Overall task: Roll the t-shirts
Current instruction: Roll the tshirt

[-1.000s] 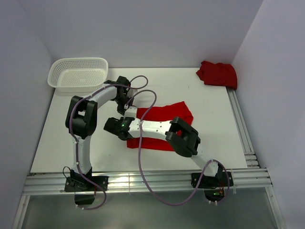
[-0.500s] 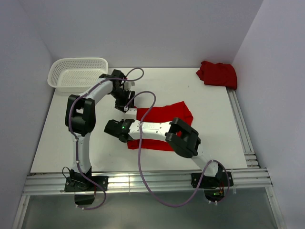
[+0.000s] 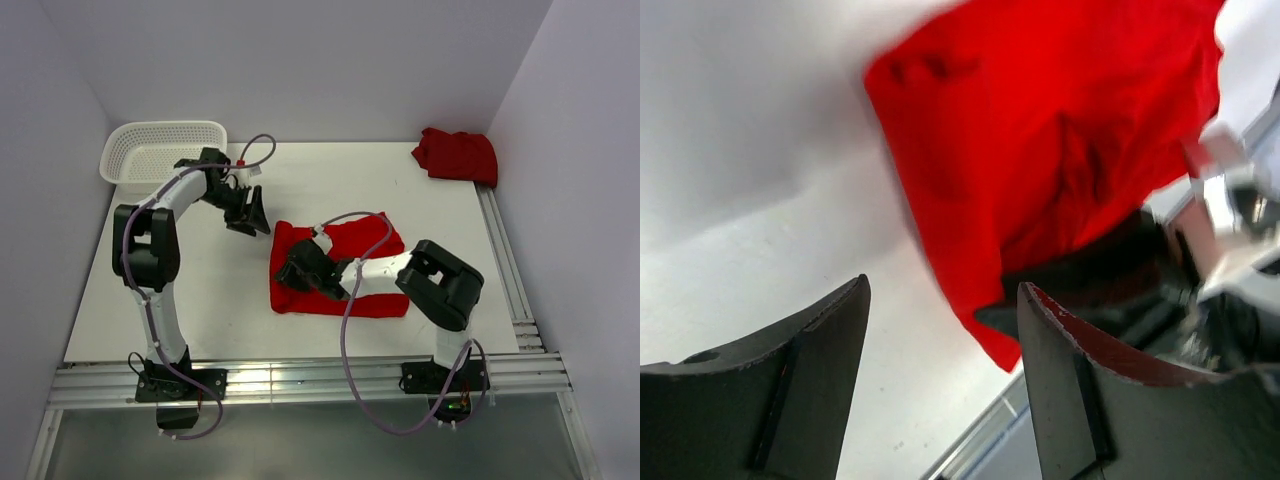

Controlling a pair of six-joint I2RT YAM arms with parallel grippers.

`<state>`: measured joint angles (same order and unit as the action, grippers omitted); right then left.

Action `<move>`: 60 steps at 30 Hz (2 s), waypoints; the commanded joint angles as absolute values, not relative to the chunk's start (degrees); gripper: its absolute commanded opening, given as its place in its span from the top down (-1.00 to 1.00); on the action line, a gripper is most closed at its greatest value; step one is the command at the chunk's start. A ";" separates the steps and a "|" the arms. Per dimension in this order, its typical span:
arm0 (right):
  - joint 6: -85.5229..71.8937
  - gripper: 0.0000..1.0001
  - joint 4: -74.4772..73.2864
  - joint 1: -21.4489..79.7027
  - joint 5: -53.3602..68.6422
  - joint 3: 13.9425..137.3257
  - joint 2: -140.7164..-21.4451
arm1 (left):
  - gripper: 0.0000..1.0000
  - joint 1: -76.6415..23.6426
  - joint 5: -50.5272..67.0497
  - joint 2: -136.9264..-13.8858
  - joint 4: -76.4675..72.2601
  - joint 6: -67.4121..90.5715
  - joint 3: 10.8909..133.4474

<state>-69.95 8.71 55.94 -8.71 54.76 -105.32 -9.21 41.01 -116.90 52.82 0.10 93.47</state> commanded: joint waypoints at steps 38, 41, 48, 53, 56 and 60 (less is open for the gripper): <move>-74.01 -0.09 -9.20 57.30 -21.34 58.87 -96.68 | 0.63 -18.46 23.04 -119.44 41.83 5.36 85.51; -72.34 -0.03 -17.64 59.58 -26.35 65.64 -98.34 | 0.63 -18.98 21.71 -119.35 42.71 4.92 86.04; -69.88 0.23 -34.18 63.54 -32.96 84.53 -107.92 | 0.64 -19.77 20.13 -119.71 44.38 4.66 87.27; -67.76 0.29 -27.43 63.81 -29.01 82.45 -109.51 | 0.64 -19.95 19.51 -120.41 45.00 4.75 87.89; -68.11 0.30 -21.72 62.93 -25.23 77.45 -108.90 | 0.62 -20.30 18.81 -120.67 45.26 4.57 88.15; -69.34 0.31 -21.26 62.14 -23.90 73.48 -109.60 | 0.57 -20.57 18.37 -120.67 45.35 4.48 88.24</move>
<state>-69.14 -22.15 62.96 -24.29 74.67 -109.30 -20.43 24.05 -119.42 44.69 6.68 87.42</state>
